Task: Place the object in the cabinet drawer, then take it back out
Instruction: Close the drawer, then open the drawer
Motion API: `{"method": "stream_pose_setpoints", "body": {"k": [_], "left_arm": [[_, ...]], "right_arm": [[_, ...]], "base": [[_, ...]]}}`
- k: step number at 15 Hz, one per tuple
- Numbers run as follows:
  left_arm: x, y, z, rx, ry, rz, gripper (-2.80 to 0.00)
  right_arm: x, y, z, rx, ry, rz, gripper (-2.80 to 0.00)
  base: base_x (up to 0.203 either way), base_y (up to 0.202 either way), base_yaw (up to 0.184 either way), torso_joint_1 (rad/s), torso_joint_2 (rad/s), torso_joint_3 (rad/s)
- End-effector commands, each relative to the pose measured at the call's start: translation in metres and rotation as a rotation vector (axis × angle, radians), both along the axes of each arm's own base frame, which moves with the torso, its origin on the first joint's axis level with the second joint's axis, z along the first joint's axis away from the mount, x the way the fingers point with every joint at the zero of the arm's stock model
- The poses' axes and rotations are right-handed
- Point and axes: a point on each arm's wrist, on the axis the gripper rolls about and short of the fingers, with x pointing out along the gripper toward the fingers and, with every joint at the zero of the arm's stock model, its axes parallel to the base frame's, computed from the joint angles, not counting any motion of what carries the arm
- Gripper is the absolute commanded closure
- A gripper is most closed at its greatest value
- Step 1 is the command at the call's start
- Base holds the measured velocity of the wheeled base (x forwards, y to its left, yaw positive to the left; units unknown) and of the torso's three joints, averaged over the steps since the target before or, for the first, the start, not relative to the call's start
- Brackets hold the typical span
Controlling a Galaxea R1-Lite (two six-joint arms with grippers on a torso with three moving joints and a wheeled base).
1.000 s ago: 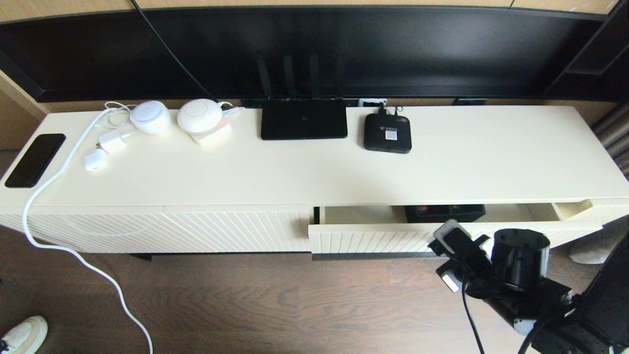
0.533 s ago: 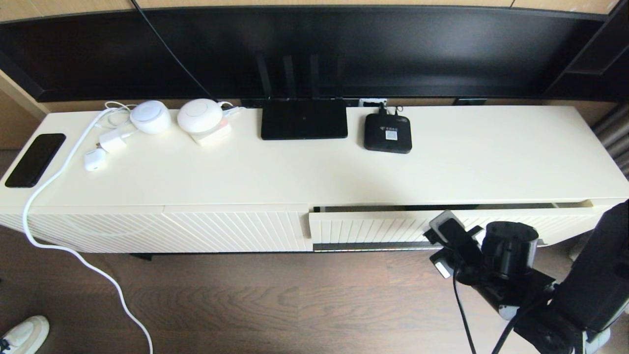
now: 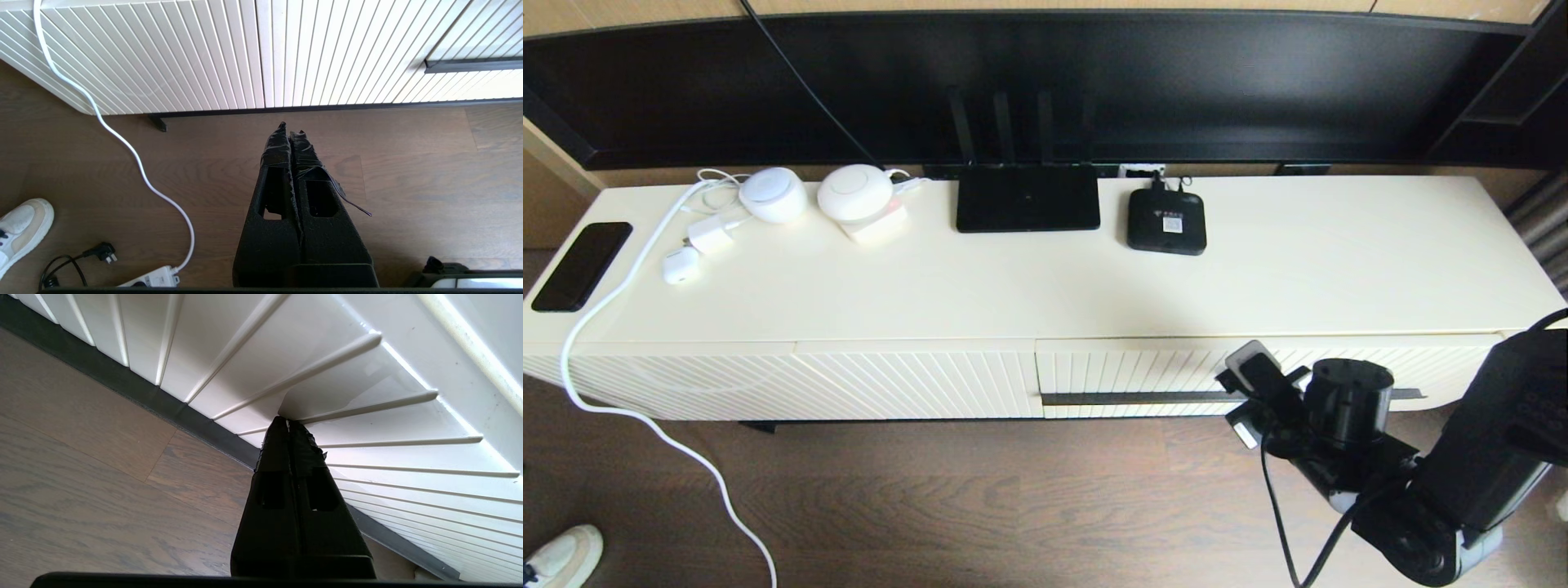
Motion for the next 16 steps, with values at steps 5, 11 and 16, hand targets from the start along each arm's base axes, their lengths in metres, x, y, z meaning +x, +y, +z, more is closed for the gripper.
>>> {"method": "stream_pose_setpoints", "body": {"k": [5,11,16], "left_arm": [[0.0,0.0,0.0,0.0,-0.001,0.0,0.0],[0.0,0.0,0.0,0.0,-0.001,0.0,0.0],[0.0,0.0,0.0,0.0,-0.001,0.0,0.0]], "right_arm": [[-0.007,-0.005,0.009,-0.002,-0.02,-0.005,0.0],[-0.075,-0.026,0.034,-0.035,0.12,0.017,0.0],[-0.14,-0.05,0.047,-0.066,0.289,0.016,0.0]], "base": [[0.0,0.0,0.0,0.0,0.0,0.0],[0.0,0.0,0.0,0.0,0.0,0.0],[0.0,0.0,0.0,0.0,0.0,0.0]]}}
